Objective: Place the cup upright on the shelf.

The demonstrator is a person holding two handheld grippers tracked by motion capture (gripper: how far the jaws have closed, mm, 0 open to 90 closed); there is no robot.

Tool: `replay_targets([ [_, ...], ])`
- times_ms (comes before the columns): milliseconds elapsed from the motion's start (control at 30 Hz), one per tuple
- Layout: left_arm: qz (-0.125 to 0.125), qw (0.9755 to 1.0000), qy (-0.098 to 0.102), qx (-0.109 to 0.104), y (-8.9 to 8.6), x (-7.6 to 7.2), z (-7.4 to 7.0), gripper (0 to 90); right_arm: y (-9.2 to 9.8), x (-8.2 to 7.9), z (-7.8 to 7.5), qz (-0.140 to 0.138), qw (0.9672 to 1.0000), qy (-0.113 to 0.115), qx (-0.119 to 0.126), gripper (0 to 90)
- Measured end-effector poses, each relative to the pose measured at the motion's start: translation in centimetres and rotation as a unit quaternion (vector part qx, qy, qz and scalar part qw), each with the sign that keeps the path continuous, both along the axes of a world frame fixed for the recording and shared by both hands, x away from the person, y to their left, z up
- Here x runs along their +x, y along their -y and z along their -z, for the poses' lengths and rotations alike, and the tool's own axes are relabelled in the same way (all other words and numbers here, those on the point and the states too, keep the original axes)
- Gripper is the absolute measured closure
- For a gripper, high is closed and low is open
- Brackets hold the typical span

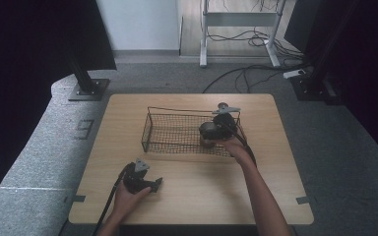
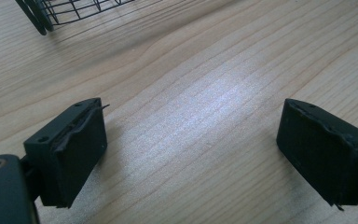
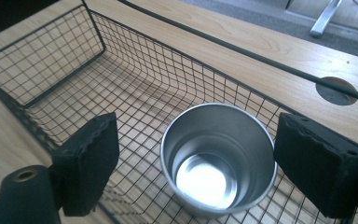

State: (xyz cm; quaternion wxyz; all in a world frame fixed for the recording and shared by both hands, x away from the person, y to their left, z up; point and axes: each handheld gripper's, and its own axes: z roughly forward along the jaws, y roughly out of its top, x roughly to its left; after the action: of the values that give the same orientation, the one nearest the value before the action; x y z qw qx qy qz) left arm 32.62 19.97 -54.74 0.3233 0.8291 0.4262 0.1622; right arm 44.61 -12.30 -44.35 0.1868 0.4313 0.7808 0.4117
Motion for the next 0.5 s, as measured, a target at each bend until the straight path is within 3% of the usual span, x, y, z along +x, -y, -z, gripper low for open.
replay_targets([
  [300,0.000,1.0000,0.000,0.000,0.0,0.0,0.0,8.3,1.5,-3.9,0.4,-0.012,0.9994,0.030,0.013,15.9],
  [500,0.000,1.0000,0.000,0.000,0.0,0.0,0.0,8.3,2.8,-6.3,1.0,-0.005,0.9985,0.051,0.019,18.5],
])
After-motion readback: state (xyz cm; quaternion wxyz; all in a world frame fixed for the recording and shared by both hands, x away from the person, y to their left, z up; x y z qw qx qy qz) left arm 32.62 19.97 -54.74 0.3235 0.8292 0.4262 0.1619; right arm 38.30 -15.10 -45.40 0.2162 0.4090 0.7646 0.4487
